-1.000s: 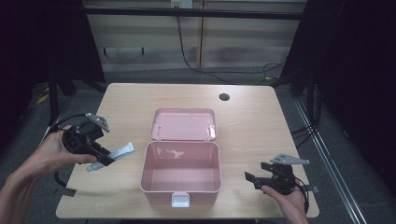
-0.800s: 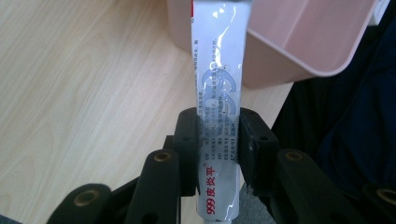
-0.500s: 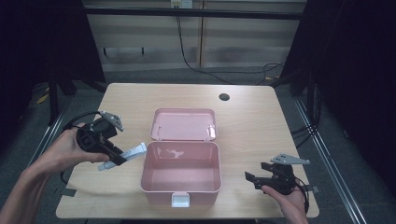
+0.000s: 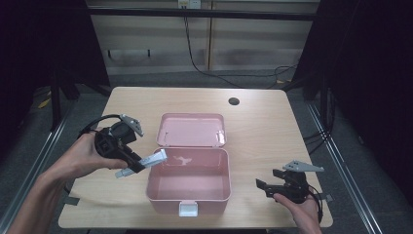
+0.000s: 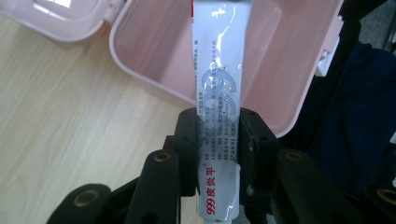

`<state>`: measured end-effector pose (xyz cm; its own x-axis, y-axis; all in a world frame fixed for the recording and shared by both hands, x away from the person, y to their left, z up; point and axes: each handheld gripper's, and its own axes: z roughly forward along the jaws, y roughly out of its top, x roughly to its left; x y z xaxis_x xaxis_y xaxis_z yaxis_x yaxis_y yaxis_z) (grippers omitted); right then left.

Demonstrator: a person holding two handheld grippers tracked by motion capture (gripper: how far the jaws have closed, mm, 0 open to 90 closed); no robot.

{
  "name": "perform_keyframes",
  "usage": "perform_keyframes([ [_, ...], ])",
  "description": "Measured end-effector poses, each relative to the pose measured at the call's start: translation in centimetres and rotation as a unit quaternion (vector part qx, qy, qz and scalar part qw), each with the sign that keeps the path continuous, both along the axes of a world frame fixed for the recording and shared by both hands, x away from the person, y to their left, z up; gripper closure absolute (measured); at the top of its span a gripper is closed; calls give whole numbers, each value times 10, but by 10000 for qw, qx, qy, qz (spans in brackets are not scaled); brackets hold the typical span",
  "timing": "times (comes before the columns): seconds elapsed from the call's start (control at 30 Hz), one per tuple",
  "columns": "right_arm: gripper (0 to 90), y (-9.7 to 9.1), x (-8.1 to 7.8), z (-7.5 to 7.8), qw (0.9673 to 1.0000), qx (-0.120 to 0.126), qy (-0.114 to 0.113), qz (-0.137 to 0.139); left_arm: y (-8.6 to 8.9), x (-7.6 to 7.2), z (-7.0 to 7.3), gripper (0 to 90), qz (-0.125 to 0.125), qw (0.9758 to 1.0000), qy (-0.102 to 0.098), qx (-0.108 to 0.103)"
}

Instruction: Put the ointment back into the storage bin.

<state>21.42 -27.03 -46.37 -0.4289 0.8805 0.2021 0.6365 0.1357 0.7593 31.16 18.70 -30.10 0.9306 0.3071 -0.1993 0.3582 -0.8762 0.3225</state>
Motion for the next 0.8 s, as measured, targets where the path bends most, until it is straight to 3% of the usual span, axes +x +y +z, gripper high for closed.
perform_keyframes([
  [0.07,186,0,0,0,10000,2,0,-2,-5,-1,1,708,40,10000,29,-27],
  [0.1,185,0,0,0,10000,4,-1,3,-8,0,2,708,-54,10000,-8,6],
  [0.23,185,0,0,0,10000,13,-14,10,-17,0,3,708,80,10000,20,30],
  [0.47,185,0,0,0,10000,7,-6,4,-33,-2,2,707,-158,9998,104,-57],
  [0.67,185,0,0,0,10000,7,-24,20,-48,-2,3,707,-217,9996,126,-135],
  [0.8,185,0,0,0,10000,6,-24,21,-57,-4,0,707,-297,9994,152,-47],
])
